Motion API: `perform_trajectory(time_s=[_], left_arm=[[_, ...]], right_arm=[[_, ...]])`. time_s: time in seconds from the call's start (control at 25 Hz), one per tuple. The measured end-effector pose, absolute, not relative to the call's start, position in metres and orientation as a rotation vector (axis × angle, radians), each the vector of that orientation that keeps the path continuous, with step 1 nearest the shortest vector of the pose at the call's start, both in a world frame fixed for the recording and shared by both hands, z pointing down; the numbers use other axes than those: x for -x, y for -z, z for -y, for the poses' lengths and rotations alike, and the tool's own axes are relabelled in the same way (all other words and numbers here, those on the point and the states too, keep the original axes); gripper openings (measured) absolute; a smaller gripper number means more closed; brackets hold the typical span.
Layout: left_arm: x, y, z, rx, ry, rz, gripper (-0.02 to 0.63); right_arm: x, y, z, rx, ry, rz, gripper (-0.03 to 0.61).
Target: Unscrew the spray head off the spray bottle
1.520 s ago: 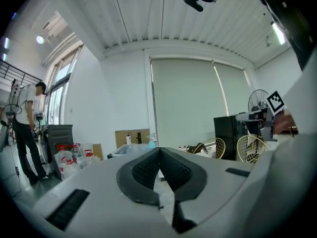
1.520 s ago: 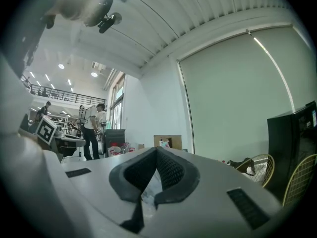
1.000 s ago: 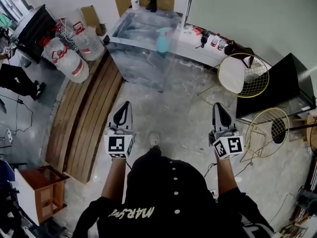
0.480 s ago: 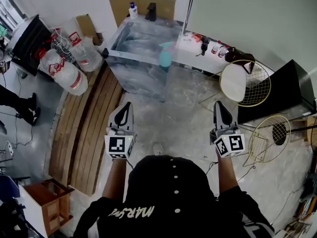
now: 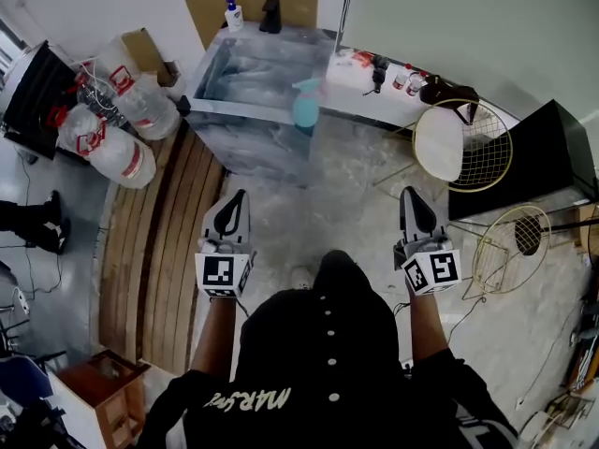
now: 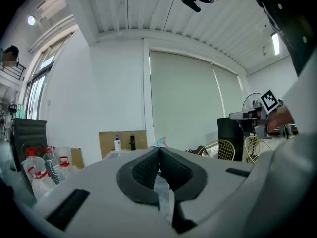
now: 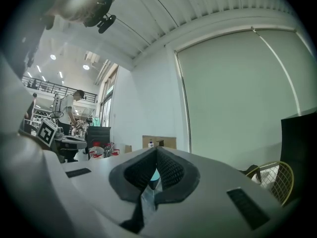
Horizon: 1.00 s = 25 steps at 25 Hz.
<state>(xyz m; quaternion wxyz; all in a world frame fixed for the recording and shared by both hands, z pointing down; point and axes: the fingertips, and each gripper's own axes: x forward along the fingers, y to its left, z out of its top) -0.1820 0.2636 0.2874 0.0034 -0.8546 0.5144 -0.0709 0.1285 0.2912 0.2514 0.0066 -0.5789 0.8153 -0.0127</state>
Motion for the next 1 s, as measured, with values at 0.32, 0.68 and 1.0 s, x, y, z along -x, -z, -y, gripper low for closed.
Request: perform_trajectory(time_s=[0.32, 0.68, 1.0], left_arm=[[0.166, -0.301, -0.216, 2.705, 0.260, -1.595, 0.025], [0.146, -0.305, -0.123, 2.707, 0.247, -1.612, 0.025], [0.123, -0.295, -0.046, 2.679, 0.266, -1.629, 0.025]], right_arm=[[-0.141, -0.259, -0.241, 1.804, 0.043, -2.531, 0.011], [-0.152, -0.263, -0.136, 1.734, 0.031, -2.581, 0.011], [-0.175, -0.251, -0.040, 1.656, 0.023, -2.616, 0.011]])
